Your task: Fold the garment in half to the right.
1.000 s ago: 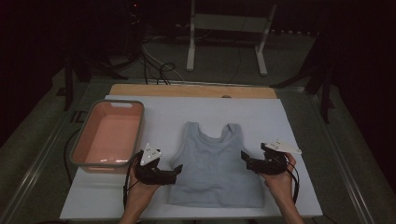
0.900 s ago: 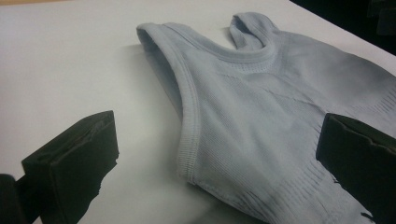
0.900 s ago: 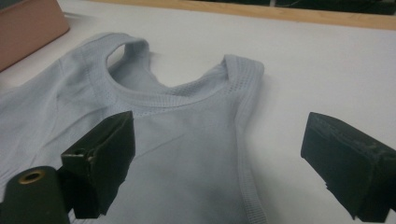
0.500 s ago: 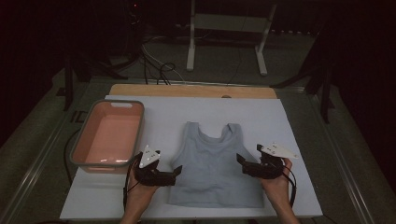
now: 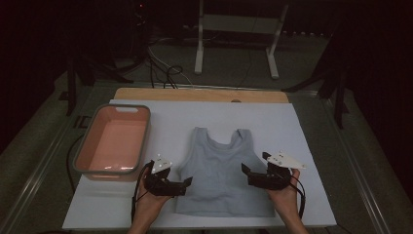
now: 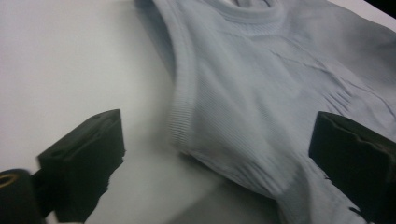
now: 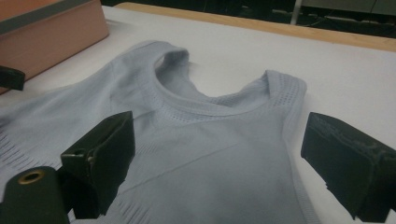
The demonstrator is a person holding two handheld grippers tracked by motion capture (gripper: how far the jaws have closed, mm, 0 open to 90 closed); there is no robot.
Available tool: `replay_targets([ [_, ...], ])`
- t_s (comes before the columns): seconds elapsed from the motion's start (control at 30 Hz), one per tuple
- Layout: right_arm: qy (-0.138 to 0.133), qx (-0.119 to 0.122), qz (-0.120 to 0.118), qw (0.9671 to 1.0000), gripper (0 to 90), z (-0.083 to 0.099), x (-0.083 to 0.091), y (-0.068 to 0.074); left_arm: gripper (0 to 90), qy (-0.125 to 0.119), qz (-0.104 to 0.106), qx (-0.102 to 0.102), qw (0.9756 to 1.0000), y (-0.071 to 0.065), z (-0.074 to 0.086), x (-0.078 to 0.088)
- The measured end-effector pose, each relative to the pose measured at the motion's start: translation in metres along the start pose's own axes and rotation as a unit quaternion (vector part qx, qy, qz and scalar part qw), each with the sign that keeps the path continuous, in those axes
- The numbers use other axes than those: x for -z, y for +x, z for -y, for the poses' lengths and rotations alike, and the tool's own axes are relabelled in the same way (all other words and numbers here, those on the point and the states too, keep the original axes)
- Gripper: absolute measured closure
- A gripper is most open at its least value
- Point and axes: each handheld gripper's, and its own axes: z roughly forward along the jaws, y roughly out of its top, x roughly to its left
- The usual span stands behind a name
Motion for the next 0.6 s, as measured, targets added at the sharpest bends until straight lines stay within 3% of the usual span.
replay_targets([
  [0.07, 0.001, 0.001, -0.002, 1.0, 9.9, 0.0, 0.0, 0.002, 16.6, 0.008, 0.02, 0.008, 0.9997, 0.001, 0.001, -0.003],
  [0.23, 0.001, 0.008, -0.007, 0.9999, 9.9, 0.0, -0.001, 0.005, 23.3, 0.012, 0.023, 0.019, 0.9995, 0.004, -0.001, -0.008],
  [0.3, 0.001, 0.008, -0.009, 0.9999, 9.9, 0.0, -0.001, 0.006, 35.1, 0.012, 0.023, 0.018, 0.9995, 0.004, -0.002, -0.008],
  [0.33, 0.003, 0.009, -0.009, 0.9999, 9.9, 0.0, -0.001, 0.007, 35.1, 0.014, 0.024, 0.014, 0.9995, 0.004, -0.002, -0.009],
  [0.5, 0.007, 0.011, -0.018, 0.9998, 9.9, 0.0, -0.001, 0.012, 71.8, 0.019, 0.028, 0.016, 0.9993, 0.003, -0.004, -0.008],
  [0.57, 0.009, 0.012, -0.023, 0.9996, 9.9, 0.0, -0.001, 0.012, 71.8, 0.019, 0.032, 0.017, 0.9992, 0.003, -0.005, -0.007],
  [0.6, 0.012, 0.014, -0.029, 0.9994, 10.0, 0.001, -0.001, 0.015, 80.9, 0.019, 0.03, 0.016, 0.9992, 0.002, -0.005, -0.006],
])
